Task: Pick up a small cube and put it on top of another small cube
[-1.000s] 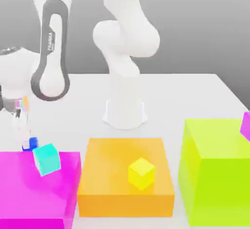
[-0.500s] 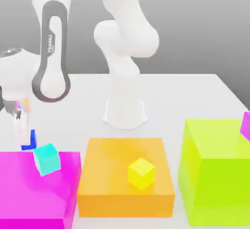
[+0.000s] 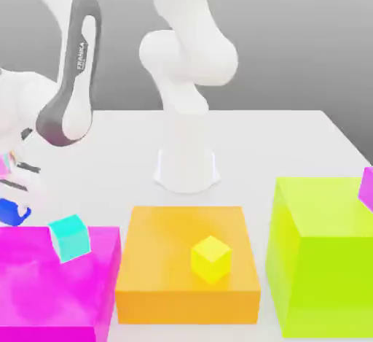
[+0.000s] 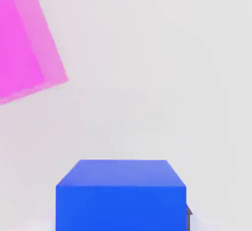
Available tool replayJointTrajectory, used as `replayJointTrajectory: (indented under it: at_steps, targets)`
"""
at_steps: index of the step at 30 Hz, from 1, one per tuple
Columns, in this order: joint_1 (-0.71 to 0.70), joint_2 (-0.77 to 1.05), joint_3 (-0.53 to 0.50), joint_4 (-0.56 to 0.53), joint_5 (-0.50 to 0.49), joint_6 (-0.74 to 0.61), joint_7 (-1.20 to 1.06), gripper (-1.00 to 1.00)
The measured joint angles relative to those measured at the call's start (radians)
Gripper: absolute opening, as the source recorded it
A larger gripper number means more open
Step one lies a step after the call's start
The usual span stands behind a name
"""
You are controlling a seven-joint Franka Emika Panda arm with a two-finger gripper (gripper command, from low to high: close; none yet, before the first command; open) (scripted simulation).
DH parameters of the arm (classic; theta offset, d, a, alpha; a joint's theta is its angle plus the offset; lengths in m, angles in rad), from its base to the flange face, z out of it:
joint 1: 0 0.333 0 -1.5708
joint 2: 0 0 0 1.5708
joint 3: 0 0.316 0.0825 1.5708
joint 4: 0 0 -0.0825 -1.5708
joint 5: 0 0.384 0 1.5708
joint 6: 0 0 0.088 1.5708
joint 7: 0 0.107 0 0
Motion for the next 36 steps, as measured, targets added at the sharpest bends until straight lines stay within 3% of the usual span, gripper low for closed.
replayJointTrajectory:
  at_steps: [5, 8, 17, 30, 33, 36]
  targets:
    - [0.048, 0.035, 0.029, 0.119, -0.164, -0.081, -0.214, -1.00]
    - [0.141, 0.005, 0.092, 0.184, -0.170, -0.170, -0.188, -1.00]
    - [0.432, -0.129, 0.310, 0.280, 0.009, -0.389, 0.124, -1.00]
    - [0.901, -0.308, 0.540, 0.391, 0.333, -0.660, 0.586, -1.00]
    - [0.938, -0.332, 0.562, 0.361, 0.417, -0.648, 0.698, -1.00]
    - [0.940, -0.291, 0.568, 0.289, 0.419, -0.537, 0.727, -1.00]
